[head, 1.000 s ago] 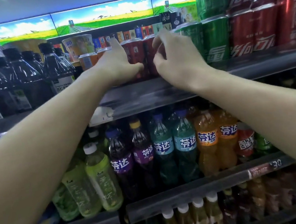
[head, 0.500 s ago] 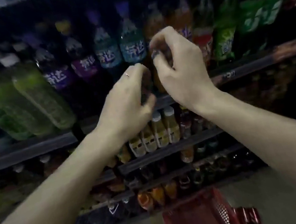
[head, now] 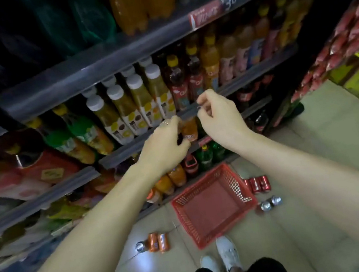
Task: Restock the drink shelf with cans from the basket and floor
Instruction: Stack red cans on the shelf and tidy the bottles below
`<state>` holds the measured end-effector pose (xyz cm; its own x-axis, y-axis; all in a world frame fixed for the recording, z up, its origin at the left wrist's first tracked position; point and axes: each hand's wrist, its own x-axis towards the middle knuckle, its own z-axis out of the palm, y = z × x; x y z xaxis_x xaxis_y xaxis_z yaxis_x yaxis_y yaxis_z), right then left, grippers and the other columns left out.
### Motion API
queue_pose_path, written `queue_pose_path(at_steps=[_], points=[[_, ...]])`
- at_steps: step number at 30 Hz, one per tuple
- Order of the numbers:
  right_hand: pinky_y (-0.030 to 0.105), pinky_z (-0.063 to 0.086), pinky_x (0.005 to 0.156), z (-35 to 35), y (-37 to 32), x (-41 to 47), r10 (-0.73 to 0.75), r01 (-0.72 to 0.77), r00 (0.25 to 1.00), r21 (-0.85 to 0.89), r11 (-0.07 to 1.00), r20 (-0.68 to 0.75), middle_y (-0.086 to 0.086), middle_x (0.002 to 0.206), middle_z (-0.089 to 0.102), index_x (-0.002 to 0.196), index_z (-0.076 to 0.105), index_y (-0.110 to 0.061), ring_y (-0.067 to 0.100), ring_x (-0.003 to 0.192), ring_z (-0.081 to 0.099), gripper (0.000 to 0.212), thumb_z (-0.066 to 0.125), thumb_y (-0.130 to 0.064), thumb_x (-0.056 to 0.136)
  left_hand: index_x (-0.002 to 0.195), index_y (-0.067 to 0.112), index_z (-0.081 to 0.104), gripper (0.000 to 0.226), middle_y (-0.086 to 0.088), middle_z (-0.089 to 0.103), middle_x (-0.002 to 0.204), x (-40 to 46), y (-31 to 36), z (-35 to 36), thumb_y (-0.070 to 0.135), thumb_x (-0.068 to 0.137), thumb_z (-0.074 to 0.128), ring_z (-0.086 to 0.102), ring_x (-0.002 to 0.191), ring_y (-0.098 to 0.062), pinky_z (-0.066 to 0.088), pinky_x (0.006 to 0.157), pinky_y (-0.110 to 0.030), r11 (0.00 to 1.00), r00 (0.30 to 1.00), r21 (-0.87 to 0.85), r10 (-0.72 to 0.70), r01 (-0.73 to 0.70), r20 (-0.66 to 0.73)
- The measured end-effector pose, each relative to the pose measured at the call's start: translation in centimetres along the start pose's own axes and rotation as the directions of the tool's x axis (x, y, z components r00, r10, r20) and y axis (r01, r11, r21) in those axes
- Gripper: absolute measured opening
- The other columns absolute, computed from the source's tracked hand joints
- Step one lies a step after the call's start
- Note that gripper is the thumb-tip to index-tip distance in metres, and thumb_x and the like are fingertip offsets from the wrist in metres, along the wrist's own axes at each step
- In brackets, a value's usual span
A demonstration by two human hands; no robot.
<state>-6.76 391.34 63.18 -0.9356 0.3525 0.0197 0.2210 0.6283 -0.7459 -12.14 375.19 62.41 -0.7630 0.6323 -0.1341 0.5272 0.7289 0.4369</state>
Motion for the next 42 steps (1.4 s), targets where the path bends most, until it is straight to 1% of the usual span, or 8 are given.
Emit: queue_pose_path(at_steps=[10,18,22,25,29,35,38,42], points=[[0.043,0.054,0.087,2.8,5.4,-4.0,0.249,-0.249,0.968,-0.004,0.968,0.001,0.003,0.105,0.065,0.118,0.059,-0.012,0.023,0.096,0.063,0.016,0.052,-0.018,0.104,0.124,0.013,0.051,0.032,-0.008,0.057,0.116,-0.2,0.5,6.2,0.029,0.098,0.062,0.061,0.102,-0.029,0.057,0.085,-0.05,0.999,0.986,-0.032,0.027,-0.022,0.165],[0.028,0.042,0.077,0.2,14.2,-6.8,0.552,-0.544,0.832,0.126,0.83,-0.047,0.002,0.092,0.066,0.108,0.062,-0.017,0.023,0.089,0.06,0.012,0.054,-0.018,0.1,0.135,0.013,0.05,0.043,-0.01,0.057,0.132,0.9,4.5,12.3,0.031,0.098,0.062,0.06,0.118,-0.032,0.053,0.095,-0.048,0.997,0.954,-0.035,0.075,-0.068,0.29],[0.055,0.055,0.096,-0.9,24.8,-8.0,0.706,-0.661,0.707,0.312,0.683,-0.048,0.018,0.105,0.072,0.082,0.054,-0.026,0.039,0.099,0.069,0.011,0.05,-0.035,0.078,0.132,0.013,0.05,0.041,-0.009,0.056,0.128,1.7,7.4,16.7,0.031,0.097,0.062,0.06,0.114,-0.031,0.054,0.093,-0.048,0.998,0.924,-0.006,0.058,-0.06,0.378],[0.055,0.052,0.096,-2.4,31.6,-9.7,0.773,-0.711,0.633,0.364,0.602,-0.042,0.027,0.112,0.073,0.081,0.05,-0.026,0.034,0.093,0.065,0.009,0.051,-0.034,0.078,0.126,0.012,0.051,0.037,-0.01,0.057,0.123,2.9,10.2,20.8,0.03,0.095,0.062,0.06,0.112,-0.033,0.053,0.091,-0.046,0.998,0.904,-0.002,0.063,-0.069,0.422],[0.058,0.053,0.1,-3.7,40.5,-11.8,0.813,-0.768,0.583,0.326,0.551,0.0,0.021,0.109,0.075,0.078,0.051,-0.03,0.041,0.106,0.07,0.015,0.046,-0.042,0.072,0.127,0.012,0.052,0.036,-0.012,0.057,0.124,5.0,14.4,26.5,0.027,0.096,0.061,0.06,0.112,-0.034,0.053,0.091,-0.046,0.999,0.896,0.002,0.045,-0.051,0.441],[0.055,0.056,0.093,-4.4,51.6,-13.9,0.826,-0.801,0.562,0.283,0.528,0.049,0.022,0.105,0.074,0.085,0.055,-0.026,0.043,0.101,0.07,0.022,0.044,-0.039,0.072,0.114,0.012,0.052,0.027,-0.017,0.061,0.12,8.1,17.9,36.8,0.026,0.093,0.064,0.061,0.112,-0.039,0.052,0.092,-0.048,0.998,0.873,0.047,0.012,-0.04,0.487],[0.052,0.058,0.089,-3.1,56.4,-14.8,0.832,-0.812,0.549,0.282,0.511,0.075,0.021,0.102,0.074,0.082,0.055,-0.027,0.043,0.098,0.07,0.014,0.049,-0.036,0.074,0.126,0.015,0.052,0.039,-0.017,0.062,0.121,9.4,17.6,42.4,0.027,0.092,0.065,0.063,0.113,-0.04,0.053,0.092,-0.045,0.997,0.854,0.075,-0.021,-0.021,0.52],[0.034,0.053,0.08,0.6,62.0,-14.8,0.837,-0.844,0.532,0.157,0.512,0.131,0.018,0.102,0.074,0.115,0.063,-0.018,0.035,0.093,0.07,0.026,0.06,-0.015,0.089,0.137,0.016,0.047,0.047,-0.015,0.062,0.125,11.1,15.0,51.7,0.034,0.096,0.062,0.064,0.112,-0.037,0.049,0.082,-0.038,0.989,0.832,0.143,-0.04,-0.048,0.554]])
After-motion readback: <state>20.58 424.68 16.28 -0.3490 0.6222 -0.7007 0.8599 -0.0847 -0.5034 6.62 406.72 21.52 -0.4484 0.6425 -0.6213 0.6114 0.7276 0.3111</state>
